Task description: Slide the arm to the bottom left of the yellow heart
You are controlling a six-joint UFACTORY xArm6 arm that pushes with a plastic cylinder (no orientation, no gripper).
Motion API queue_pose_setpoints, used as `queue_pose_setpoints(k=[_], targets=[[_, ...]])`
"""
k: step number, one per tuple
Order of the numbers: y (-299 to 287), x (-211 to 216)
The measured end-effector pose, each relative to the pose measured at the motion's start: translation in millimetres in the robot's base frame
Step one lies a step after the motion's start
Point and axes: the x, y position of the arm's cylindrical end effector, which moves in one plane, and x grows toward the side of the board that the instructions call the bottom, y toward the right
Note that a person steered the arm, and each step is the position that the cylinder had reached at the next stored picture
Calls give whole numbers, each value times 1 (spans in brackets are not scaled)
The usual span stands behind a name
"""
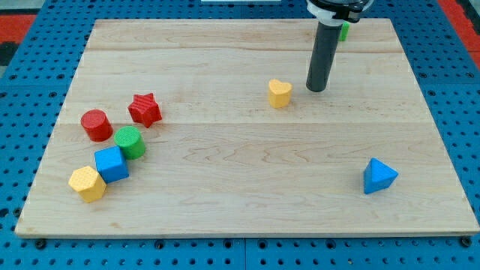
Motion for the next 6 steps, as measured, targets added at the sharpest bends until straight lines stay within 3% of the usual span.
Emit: queue_pose_setpoints(k=[4,5,6], targets=[[56,0],[61,13],[-2,79]])
